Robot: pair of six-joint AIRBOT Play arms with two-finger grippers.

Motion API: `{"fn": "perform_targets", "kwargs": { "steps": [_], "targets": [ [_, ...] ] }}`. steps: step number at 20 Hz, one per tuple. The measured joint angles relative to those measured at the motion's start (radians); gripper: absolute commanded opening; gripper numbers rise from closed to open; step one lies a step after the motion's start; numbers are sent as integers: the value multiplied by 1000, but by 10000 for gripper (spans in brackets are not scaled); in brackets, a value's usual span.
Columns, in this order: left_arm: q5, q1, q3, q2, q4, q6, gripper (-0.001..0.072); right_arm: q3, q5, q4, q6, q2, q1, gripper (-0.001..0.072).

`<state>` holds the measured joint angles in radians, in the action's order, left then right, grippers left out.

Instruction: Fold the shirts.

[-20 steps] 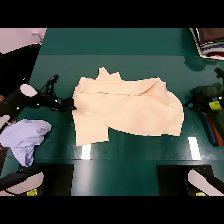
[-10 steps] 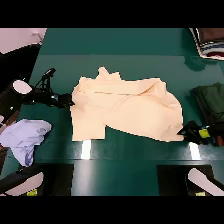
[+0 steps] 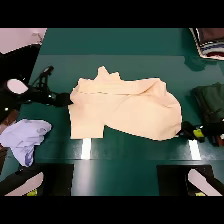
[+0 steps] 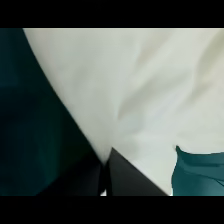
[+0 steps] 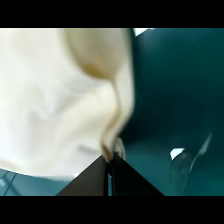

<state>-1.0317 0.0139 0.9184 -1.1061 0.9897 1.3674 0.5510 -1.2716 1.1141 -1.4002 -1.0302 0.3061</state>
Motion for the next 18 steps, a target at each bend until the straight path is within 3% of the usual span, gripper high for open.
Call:
{"fn": "perform_targets", "kwargs": {
  "steps": [4,10,14,18],
  "targets": [
    [-43,0,134,150,60,34,22,196,-40,-20,5,154,-9,18],
    [-117,0,575,315,87,86,22,704,-60,-20,6,314,-12,17],
    [-151,0,909,343,92,140,22,1026,-56,9,7,340,-13,16],
    [-160,0,1104,351,103,172,22,1284,-99,25,7,290,-13,16]
  ]
}}
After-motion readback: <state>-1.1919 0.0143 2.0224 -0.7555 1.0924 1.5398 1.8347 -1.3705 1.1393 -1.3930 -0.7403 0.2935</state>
